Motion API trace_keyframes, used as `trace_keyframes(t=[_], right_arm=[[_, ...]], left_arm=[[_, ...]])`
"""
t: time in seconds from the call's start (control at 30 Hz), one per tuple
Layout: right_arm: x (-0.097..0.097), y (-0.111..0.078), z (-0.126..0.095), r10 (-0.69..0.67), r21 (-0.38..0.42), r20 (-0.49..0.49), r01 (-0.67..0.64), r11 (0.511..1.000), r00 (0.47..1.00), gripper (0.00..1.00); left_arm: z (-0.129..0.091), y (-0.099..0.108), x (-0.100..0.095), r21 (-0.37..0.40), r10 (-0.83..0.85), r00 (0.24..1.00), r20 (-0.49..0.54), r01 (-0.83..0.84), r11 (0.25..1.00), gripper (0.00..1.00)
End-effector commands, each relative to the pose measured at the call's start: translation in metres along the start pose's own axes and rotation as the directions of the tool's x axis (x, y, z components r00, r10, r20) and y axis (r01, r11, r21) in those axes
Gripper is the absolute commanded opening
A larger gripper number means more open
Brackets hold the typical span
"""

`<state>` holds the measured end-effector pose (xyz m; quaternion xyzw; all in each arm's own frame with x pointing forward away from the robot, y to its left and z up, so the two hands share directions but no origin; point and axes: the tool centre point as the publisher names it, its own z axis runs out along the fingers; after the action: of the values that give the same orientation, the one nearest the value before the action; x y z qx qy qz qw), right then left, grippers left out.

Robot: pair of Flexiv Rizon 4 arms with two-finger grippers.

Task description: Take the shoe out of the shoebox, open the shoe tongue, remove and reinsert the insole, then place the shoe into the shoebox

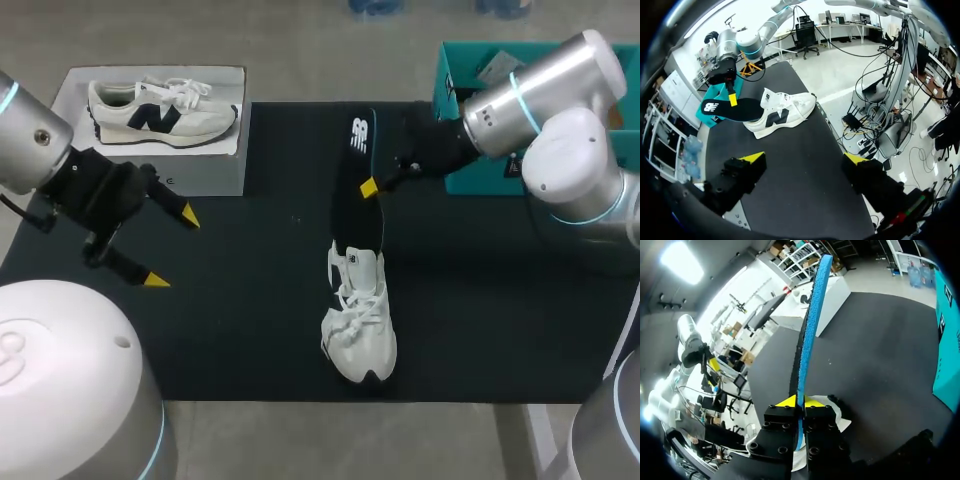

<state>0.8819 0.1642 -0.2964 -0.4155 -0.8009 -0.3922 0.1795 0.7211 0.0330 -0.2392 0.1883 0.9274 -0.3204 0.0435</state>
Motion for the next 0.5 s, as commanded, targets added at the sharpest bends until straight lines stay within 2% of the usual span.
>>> trace_keyframes(t=[0.03, 0.27, 0.5], right_arm=[[0.011, -0.014, 0.0, 0.004, -0.002, 0.023, -0.004, 1.0, 1.0, 0.0], [0.021, -0.037, 0.015, 0.027, 0.02, 0.025, -0.028, 0.999, 0.999, 0.0], [0.026, -0.058, 0.042, 0.076, 0.036, -0.01, -0.076, 0.996, 0.997, 0.0]], left_arm=[[-0.001, 0.0, 0.001, -0.003, 0.0, 1.0, 0.0, 0.0, 1.0, 1.0], [-0.001, 0.0, 0.001, -0.003, 0.0, 1.0, 0.0, 0.0, 1.0, 1.0], [-0.001, 0.0, 0.001, -0.003, 0.0, 1.0, 0.0, 0.0, 1.0, 1.0]])
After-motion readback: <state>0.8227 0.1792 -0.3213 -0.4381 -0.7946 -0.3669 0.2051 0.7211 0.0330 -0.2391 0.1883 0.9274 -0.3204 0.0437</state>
